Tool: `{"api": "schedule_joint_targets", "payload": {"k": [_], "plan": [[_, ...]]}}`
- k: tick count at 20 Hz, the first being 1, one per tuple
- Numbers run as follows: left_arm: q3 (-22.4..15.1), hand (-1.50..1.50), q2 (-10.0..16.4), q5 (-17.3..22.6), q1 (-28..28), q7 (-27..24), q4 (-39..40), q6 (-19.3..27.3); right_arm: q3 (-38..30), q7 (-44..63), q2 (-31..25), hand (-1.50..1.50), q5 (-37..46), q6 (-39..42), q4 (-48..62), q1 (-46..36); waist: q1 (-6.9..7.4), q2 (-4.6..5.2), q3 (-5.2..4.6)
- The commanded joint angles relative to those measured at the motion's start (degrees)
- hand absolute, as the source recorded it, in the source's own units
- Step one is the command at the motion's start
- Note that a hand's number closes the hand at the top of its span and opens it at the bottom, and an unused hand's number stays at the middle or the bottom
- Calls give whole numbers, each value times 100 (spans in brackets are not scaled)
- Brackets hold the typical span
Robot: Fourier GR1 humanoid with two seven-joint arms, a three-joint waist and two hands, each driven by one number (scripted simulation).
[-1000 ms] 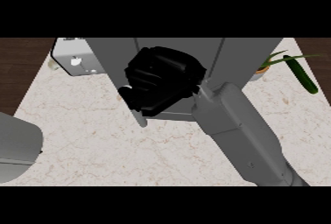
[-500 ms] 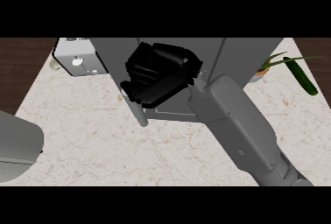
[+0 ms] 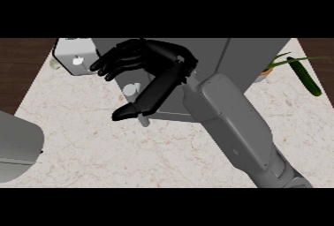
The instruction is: Pick up the bottled water, place it into the cabinet and close the cabinet
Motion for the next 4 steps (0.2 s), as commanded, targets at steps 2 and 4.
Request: {"api": "schedule_joint_targets", "payload": {"k": [2,4], "plan": [[-199,-150,32,-108,-108,179,-83,-45,-766,-472,-319,-150,473,-816,438,-905,-25,58,35],[-314,-150,-32,-240,-226,194,-62,30,-900,-399,-343,-150,293,-816,434,-1045,-54,69,32]]}}
